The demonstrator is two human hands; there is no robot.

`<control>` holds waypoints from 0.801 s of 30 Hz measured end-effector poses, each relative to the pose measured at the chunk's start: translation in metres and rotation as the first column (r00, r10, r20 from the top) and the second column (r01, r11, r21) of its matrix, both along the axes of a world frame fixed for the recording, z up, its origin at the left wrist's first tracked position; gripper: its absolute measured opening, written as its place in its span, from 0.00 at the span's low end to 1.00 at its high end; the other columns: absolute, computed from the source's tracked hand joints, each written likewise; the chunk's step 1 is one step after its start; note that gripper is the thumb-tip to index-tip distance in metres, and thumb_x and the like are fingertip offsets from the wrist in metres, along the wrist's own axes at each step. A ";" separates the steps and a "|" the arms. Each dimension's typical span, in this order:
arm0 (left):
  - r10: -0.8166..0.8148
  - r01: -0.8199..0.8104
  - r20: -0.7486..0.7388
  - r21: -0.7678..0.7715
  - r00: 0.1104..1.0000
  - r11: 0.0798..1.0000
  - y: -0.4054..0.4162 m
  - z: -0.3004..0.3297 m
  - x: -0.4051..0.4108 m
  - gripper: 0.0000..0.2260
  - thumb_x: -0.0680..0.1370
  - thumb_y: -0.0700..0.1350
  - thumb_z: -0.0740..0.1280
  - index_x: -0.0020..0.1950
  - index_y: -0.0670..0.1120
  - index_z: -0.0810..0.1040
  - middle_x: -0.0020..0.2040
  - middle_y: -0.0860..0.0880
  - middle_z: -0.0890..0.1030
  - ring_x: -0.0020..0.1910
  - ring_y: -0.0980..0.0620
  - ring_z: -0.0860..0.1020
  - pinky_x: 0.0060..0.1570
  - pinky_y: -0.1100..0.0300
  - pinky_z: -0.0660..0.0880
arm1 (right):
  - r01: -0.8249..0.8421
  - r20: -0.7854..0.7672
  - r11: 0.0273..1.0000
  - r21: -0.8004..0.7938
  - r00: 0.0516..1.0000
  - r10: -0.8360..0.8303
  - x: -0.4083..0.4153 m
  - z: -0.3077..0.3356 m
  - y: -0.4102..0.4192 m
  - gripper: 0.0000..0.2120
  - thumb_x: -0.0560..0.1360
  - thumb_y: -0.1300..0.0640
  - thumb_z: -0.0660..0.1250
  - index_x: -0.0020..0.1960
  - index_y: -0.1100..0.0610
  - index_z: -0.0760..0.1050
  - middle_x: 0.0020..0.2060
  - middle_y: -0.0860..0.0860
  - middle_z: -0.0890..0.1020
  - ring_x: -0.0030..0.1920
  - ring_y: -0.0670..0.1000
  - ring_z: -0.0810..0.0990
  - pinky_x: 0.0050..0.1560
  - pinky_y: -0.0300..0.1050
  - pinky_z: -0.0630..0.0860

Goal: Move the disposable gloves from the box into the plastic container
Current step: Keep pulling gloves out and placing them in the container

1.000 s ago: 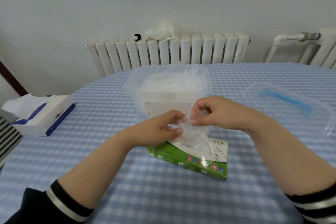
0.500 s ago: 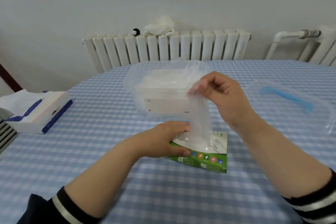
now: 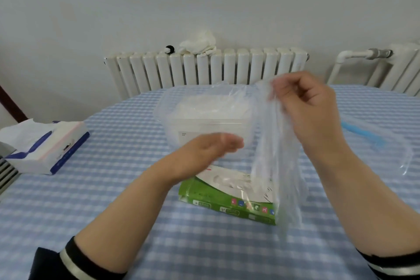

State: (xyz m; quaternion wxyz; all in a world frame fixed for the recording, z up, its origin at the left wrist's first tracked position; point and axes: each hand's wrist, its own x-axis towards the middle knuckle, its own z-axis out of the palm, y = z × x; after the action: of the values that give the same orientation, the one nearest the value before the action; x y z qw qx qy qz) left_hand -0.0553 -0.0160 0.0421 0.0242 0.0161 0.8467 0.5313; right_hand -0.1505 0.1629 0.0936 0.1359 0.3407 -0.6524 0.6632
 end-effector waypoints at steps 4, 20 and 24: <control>0.063 -0.037 -0.107 0.234 0.992 0.971 0.024 0.032 -0.006 0.26 0.71 0.68 0.65 0.55 0.49 0.80 0.50 0.51 0.85 0.50 0.54 0.83 0.53 0.57 0.78 | 0.045 -0.035 0.981 0.189 0.999 -0.039 0.004 -0.009 -0.005 0.08 0.77 0.55 0.69 0.39 0.53 0.76 0.30 0.47 0.76 0.32 0.42 0.71 0.36 0.32 0.68; 0.152 -0.117 -0.221 0.162 0.963 0.980 -0.004 0.075 -0.008 0.20 0.78 0.28 0.61 0.62 0.51 0.74 0.42 0.51 0.83 0.38 0.51 0.82 0.33 0.60 0.78 | -0.450 0.541 0.864 0.224 0.795 0.273 -0.015 0.003 0.007 0.33 0.64 0.56 0.76 0.66 0.54 0.69 0.41 0.54 0.85 0.41 0.51 0.83 0.40 0.44 0.81; 0.115 -0.112 -0.181 0.030 0.977 0.993 -0.026 0.087 -0.001 0.24 0.78 0.29 0.64 0.66 0.53 0.70 0.47 0.48 0.85 0.46 0.47 0.84 0.40 0.59 0.80 | -0.282 0.445 0.939 0.194 0.879 0.172 -0.021 0.005 0.013 0.24 0.72 0.60 0.73 0.65 0.50 0.69 0.37 0.51 0.84 0.29 0.47 0.73 0.28 0.36 0.69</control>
State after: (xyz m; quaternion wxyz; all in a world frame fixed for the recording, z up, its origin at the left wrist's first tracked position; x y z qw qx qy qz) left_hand -0.0558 -0.0419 0.1291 -0.0840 0.0165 0.8397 0.5363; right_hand -0.1718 0.1762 0.0986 -0.1322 0.2785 -0.7006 0.6435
